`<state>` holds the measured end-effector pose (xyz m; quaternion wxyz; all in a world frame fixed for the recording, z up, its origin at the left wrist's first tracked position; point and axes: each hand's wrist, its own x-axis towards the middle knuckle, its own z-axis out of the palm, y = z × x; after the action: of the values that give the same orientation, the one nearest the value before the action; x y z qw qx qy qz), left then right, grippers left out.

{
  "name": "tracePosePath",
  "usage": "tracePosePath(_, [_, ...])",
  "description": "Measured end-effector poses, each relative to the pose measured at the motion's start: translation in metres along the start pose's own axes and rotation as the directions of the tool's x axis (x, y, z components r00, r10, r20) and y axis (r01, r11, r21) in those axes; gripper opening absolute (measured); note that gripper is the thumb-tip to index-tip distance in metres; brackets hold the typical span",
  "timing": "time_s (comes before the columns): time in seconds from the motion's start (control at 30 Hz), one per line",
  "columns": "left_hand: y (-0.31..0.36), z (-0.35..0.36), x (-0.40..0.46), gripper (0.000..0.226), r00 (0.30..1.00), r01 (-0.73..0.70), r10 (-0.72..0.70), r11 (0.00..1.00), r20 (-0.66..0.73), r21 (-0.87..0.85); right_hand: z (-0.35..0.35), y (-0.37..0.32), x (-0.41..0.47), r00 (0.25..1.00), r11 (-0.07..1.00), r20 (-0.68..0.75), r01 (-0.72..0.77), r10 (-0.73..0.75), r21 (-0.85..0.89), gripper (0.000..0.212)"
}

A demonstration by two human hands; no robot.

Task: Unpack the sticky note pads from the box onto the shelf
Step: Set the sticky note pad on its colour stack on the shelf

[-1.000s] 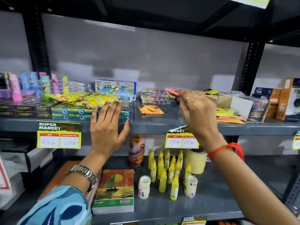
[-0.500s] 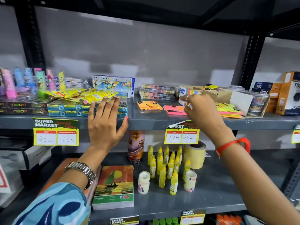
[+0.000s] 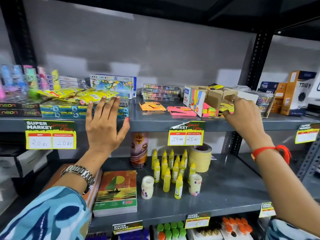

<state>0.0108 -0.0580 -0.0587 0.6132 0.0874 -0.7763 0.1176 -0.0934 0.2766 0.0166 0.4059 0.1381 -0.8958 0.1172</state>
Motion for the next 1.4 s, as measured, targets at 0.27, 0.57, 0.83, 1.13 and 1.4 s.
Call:
tracePosePath(0.27, [0.000, -0.001, 0.000, 0.058, 1.000, 0.002, -0.002, 1.000, 0.020, 0.004, -0.001, 0.011, -0.010, 1.000, 0.993, 0.022, -0.001, 0.003, -0.115, 0.019])
tracePosePath(0.57, [0.001, -0.003, 0.001, 0.060, 0.999, 0.008, -0.009, 1.000, 0.039, 0.023, -0.013, -0.009, -0.025, 0.797, 0.972, -0.600, 0.088, 0.061, 0.216, 0.023])
tracePosePath(0.83, [0.001, -0.004, 0.001, 0.058, 0.999, 0.009, -0.011, 0.999, 0.041, 0.035, -0.006, -0.112, -0.048, 0.748, 0.722, -0.558, 0.602, -0.360, 0.341, 0.018])
tracePosePath(1.13, [0.001, -0.005, 0.001, 0.058, 0.999, 0.012, -0.013, 1.000, 0.045, 0.025, 0.022, -0.141, -0.041, 0.858, 0.823, 0.008, 0.490, -0.514, 0.286, 0.032])
tracePosePath(1.4, [0.001, -0.004, 0.001, 0.059, 1.000, 0.001, -0.001, 1.000, 0.031, 0.003, 0.001, -0.096, -0.038, 0.935, 0.842, -0.207, 0.351, -0.289, 0.410, 0.036])
